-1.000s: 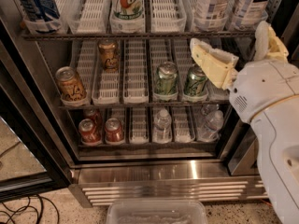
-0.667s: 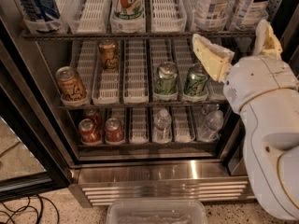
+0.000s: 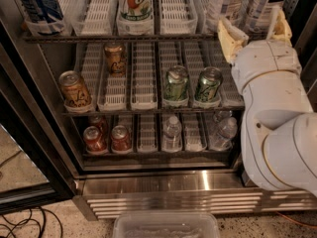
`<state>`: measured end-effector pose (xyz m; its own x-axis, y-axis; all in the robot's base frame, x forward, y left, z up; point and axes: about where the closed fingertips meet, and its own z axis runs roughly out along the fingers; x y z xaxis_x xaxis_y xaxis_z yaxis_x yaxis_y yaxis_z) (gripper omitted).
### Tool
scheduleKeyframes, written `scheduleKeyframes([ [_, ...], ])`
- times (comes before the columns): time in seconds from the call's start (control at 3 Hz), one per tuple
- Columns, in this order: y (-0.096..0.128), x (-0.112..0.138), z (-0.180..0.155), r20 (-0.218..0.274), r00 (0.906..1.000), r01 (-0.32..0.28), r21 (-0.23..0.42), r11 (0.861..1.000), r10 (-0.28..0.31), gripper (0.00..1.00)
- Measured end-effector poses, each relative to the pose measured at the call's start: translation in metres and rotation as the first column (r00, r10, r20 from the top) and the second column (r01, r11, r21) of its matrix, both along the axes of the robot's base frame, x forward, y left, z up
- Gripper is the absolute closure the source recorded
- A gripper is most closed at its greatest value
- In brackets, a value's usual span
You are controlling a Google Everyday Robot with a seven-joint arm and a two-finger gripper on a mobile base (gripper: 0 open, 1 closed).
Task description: Pick blue plastic bottle from top shelf of fridge
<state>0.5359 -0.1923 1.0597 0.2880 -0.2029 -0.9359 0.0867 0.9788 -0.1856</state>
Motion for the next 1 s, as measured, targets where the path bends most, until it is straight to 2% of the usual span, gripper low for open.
scheduleKeyframes([
  [0.33, -0.025, 0.014, 0.013, 0.031, 0.9968, 0.073, 0.012, 0.997, -0.073, 0.41],
  [0.67, -0.033, 0.017, 0.017, 0.036, 0.9967, 0.072, 0.021, 0.997, -0.073, 0.39],
  [1.0, -0.047, 0.041, 0.03, 0.037, 0.9984, 0.041, 0.023, 0.999, -0.042, 0.37],
])
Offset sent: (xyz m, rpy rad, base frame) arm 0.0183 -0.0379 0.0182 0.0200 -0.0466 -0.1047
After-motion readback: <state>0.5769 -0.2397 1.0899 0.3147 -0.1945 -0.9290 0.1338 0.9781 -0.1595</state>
